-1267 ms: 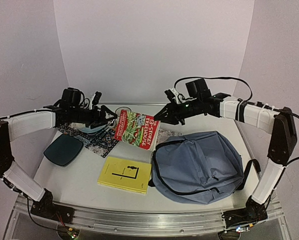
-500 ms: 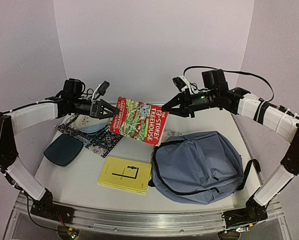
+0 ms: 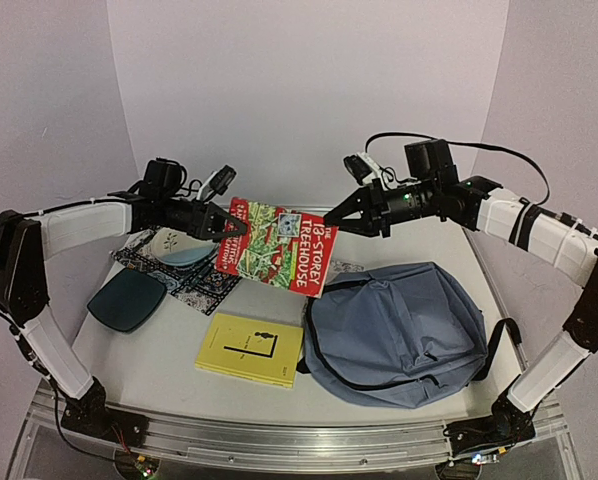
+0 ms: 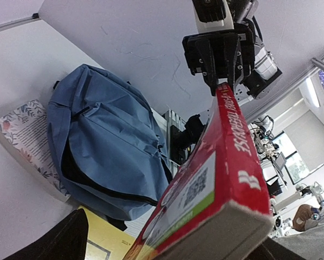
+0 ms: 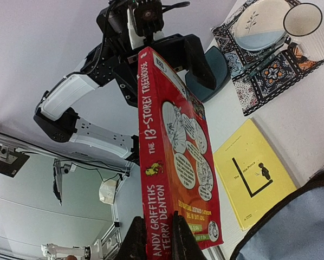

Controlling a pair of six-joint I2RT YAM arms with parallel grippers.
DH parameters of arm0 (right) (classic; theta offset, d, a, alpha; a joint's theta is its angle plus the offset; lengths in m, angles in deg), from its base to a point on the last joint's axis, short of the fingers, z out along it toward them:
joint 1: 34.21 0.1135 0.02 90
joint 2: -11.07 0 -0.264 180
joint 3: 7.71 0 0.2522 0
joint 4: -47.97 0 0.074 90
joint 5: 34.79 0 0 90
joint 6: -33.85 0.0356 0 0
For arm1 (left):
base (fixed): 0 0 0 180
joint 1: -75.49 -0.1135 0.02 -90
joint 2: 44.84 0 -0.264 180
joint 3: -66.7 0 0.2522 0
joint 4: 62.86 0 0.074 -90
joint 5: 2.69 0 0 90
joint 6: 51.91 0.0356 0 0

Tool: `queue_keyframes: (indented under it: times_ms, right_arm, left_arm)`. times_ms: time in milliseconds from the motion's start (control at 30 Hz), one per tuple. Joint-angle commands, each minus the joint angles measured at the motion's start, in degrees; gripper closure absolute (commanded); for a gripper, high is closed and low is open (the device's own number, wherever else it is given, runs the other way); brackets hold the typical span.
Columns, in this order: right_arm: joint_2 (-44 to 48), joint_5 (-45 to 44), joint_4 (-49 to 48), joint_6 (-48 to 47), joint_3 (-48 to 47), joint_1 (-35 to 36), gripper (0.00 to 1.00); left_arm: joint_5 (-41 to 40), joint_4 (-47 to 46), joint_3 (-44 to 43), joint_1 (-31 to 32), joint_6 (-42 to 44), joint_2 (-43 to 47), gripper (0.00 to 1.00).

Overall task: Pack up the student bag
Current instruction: Pass from the right arm to the left

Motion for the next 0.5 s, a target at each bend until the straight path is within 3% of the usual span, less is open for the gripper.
queue_keyframes:
  times_ms: [0,167,300,467]
  right_arm:
    - [3.4,2.7,-4.7,-1.2,-0.7,0.3,1.0]
    - [2.2,1.1,-4.5,-1.9,0.3,-0.4,1.0]
    - [0.7,0.5,-4.3,-3.2,0.0,-0.8,1.0]
    - [-1.3,0.5,-4.0,-4.4,0.2,-1.0,1.0]
  left_arm:
    - [4.6,-0.7,-2.7,0.8,1.5,-0.1,0.19]
    - [7.0,-0.7,-0.3,0.7,2.1,3.1,0.37]
    - [8.5,-0.6,2.5,0.3,1.0,6.4,0.59]
    - [8.4,-0.6,5.0,0.2,-0.9,9.6,0.75]
